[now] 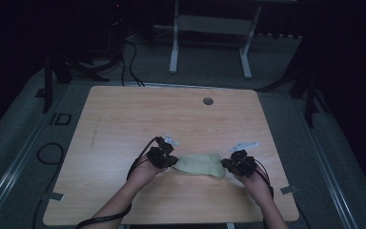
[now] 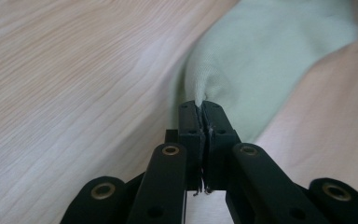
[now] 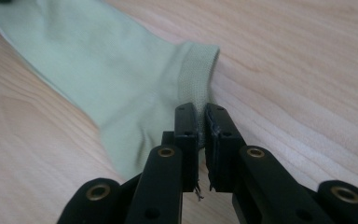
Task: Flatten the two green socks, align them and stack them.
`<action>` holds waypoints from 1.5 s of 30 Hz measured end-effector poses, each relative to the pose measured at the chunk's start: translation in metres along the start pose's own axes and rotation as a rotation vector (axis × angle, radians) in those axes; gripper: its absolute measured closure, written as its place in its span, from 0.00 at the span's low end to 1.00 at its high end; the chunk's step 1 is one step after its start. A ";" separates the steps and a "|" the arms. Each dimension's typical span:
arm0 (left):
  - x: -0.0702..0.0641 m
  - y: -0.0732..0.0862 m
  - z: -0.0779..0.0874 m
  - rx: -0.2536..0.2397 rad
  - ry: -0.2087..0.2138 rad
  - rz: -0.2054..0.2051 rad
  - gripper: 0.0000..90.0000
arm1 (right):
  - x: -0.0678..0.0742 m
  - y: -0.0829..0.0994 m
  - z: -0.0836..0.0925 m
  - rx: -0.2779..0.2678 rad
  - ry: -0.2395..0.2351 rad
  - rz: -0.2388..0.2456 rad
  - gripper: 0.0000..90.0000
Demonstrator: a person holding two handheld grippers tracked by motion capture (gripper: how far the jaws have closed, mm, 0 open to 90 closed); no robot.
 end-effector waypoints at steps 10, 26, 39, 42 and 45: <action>0.006 0.008 -0.008 0.012 0.014 0.026 0.97 | -0.006 0.008 -0.018 0.035 0.023 0.001 0.92; 0.016 0.012 -0.010 0.005 -0.017 0.048 0.93 | -0.015 -0.015 -0.036 0.022 -0.001 -0.015 0.80; -0.002 -0.007 0.014 -0.136 -0.003 0.036 0.15 | -0.004 -0.033 -0.016 -0.046 -0.068 -0.010 0.25; -0.005 -0.007 0.020 -0.175 -0.026 0.014 0.09 | -0.001 -0.033 -0.013 -0.056 -0.074 -0.001 0.18; -0.003 -0.002 0.026 -0.212 -0.047 0.018 0.09 | 0.001 -0.032 -0.011 -0.062 -0.075 0.012 0.16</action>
Point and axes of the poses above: each handheld gripper's, and its own axes: z roughly backward along the jaws, y roughly out of its underside, x roughly to its left, the point moved 9 cm from there along -z, roughly forward along the jaws
